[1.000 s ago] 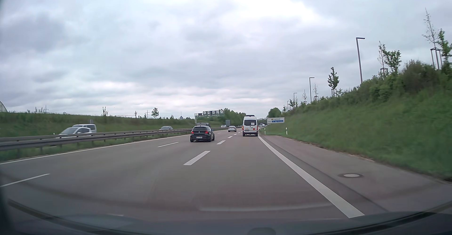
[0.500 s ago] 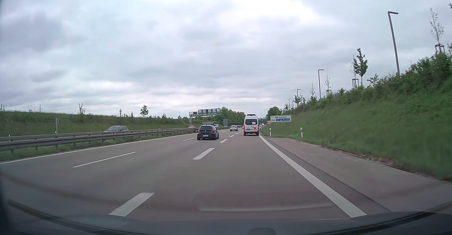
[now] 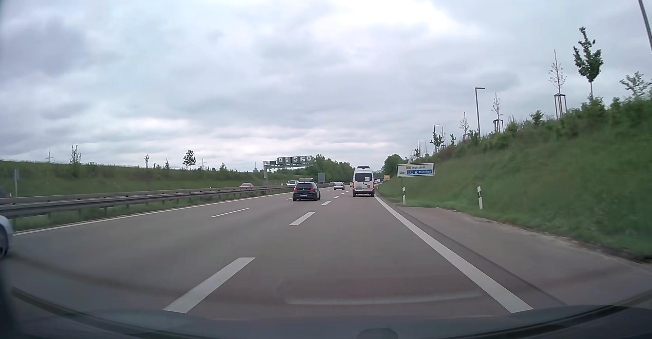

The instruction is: Follow the waypoints while adhering to traffic rules and regulations

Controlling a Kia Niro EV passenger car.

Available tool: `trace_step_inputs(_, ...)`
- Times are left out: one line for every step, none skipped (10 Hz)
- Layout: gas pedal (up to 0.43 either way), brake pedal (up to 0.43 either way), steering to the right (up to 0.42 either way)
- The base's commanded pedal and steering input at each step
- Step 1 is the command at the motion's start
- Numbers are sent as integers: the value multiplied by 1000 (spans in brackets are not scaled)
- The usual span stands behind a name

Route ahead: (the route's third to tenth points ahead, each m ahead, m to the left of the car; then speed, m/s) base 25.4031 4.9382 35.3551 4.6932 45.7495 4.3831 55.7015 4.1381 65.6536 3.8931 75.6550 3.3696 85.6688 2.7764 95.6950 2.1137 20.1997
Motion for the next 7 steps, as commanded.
trace_step_inputs(110, 0, 5)
trace_step_inputs(110, 0, 5)
trace_step_inputs(118, 0, 5)
trace_step_inputs(138, 0, 5)
trace_step_inputs(150, 0, 5)
trace_step_inputs(157, 0, 5)
trace_step_inputs(157, 0, 5)
